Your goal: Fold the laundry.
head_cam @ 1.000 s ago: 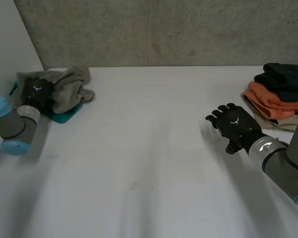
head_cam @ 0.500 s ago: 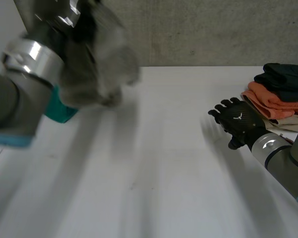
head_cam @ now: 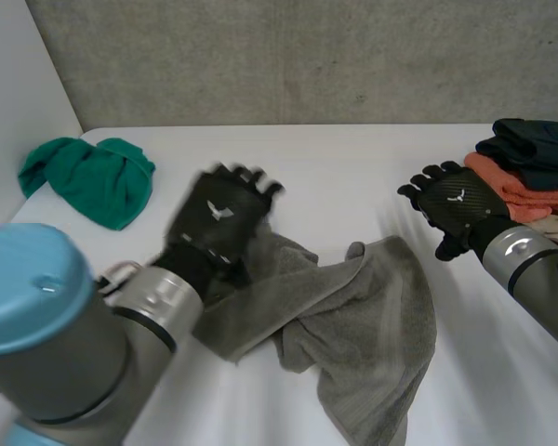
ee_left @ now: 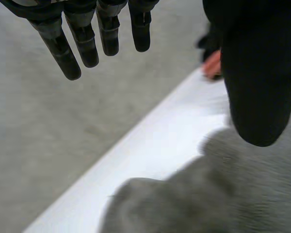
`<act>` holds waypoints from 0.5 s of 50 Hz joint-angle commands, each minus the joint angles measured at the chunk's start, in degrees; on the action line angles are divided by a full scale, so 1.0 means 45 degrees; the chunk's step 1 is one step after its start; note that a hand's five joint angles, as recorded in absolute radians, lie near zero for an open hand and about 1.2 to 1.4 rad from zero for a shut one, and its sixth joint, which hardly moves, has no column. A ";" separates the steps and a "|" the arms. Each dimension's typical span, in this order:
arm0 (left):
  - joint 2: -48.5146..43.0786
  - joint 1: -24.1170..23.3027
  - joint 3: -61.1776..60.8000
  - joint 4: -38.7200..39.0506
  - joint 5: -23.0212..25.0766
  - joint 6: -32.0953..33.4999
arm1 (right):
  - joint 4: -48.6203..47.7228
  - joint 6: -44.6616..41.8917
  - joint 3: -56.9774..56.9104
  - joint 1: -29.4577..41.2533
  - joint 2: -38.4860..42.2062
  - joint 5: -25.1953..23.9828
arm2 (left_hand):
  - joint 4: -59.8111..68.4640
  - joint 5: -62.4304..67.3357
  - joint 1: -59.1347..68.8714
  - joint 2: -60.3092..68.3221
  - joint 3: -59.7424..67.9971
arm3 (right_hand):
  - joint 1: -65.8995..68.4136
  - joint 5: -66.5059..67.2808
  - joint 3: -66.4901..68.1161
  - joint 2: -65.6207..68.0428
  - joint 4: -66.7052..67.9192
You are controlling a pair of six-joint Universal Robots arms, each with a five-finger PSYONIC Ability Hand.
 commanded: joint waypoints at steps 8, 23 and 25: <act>0.0939 0.1319 -0.2405 -0.2519 -0.1270 -0.2437 | 0.4128 -0.0366 -0.3101 0.1426 0.1681 -0.1308 | 0.0158 0.0239 0.0018 0.0136 0.0027 | -0.0807 -0.4641 -0.0474 -0.0499 -0.0463; -0.0853 0.2515 -0.2916 -0.1220 0.0096 -0.2870 | 0.4032 -0.2203 -0.5407 0.2227 0.5023 -0.1368 | 0.0981 0.1062 0.0840 0.0958 0.0850 | 1.4748 1.0915 1.5082 1.5057 1.5092; -0.1266 0.2475 -0.2779 -0.0807 0.0214 -0.2869 | 0.3721 -0.1989 -0.5175 0.2208 0.4985 -0.1348 | 0.1092 0.1173 0.0952 0.1070 0.0961 | 1.4748 1.0915 1.5082 1.5057 1.5092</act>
